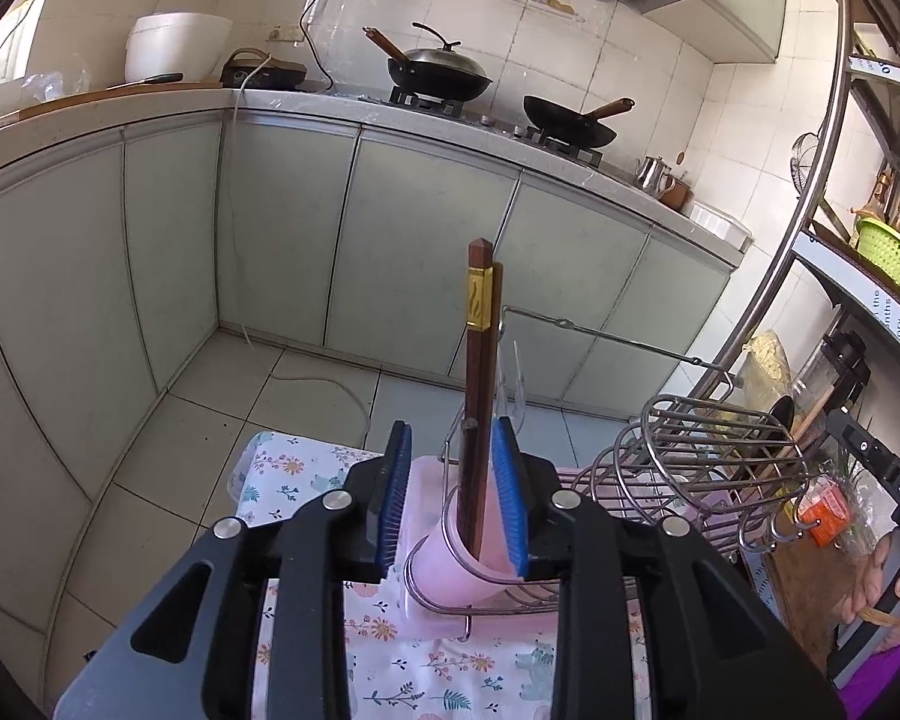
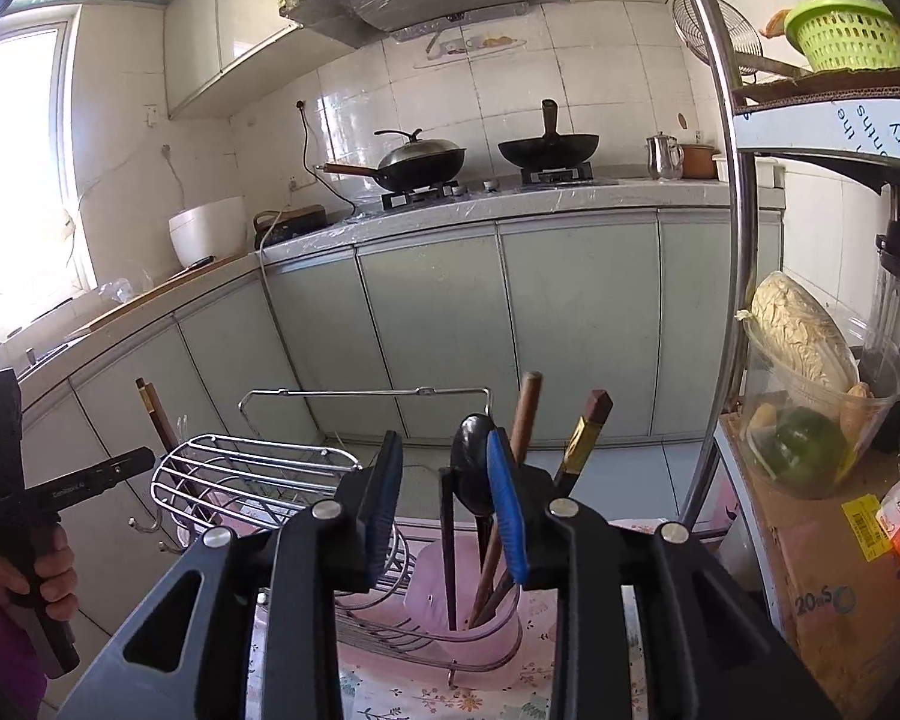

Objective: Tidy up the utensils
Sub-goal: 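Lower the dark chopstick into the pink cup with left tool while right tool lowers the wooden one, then open both tools and lower them toward the cloth in front of the holder, then grasp a black spatula with left tool while right tool grasps a clear spoon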

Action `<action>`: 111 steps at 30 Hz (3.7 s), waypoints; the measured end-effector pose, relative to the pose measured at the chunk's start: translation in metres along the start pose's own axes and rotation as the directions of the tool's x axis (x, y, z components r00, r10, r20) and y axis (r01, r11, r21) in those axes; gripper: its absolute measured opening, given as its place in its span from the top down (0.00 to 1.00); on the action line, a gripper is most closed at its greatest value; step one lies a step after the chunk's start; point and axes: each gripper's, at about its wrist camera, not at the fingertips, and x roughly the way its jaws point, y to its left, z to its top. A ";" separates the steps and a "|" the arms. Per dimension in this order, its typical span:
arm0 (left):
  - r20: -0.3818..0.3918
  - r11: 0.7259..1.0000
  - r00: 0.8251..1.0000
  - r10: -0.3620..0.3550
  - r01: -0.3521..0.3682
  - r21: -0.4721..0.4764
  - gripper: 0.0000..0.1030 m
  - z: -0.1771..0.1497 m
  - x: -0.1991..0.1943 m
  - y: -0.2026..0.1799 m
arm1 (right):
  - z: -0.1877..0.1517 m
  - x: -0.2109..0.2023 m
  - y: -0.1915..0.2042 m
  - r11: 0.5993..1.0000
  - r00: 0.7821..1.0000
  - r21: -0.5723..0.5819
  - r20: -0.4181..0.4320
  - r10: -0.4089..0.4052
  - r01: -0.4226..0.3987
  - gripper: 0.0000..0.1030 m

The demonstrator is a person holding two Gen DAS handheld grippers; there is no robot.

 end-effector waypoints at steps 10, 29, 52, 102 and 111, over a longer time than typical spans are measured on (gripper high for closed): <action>-0.029 0.998 0.998 -0.064 0.065 0.012 0.73 -0.028 -0.023 -0.011 | -0.026 -0.034 0.024 0.997 0.997 -0.028 0.009 0.071 -0.071 0.72; -0.220 0.997 0.973 -0.062 0.072 0.036 0.73 -0.107 -0.004 -0.018 | -0.144 0.021 0.042 0.976 0.895 0.129 -0.393 0.211 -0.174 0.72; -0.296 0.997 0.952 -0.074 0.078 0.002 0.73 -0.139 0.005 -0.004 | -0.223 0.097 0.085 0.946 0.687 0.086 -0.668 0.287 -0.312 0.72; -0.745 0.952 0.667 0.005 0.225 0.208 0.87 -0.189 0.134 -0.128 | -0.187 0.023 -0.037 0.949 0.888 0.292 -0.396 0.235 -0.121 0.98; -0.679 0.961 0.726 -0.111 0.251 0.112 0.87 -0.164 0.110 -0.113 | -0.180 0.018 -0.035 0.952 0.900 0.282 -0.374 0.224 -0.120 0.98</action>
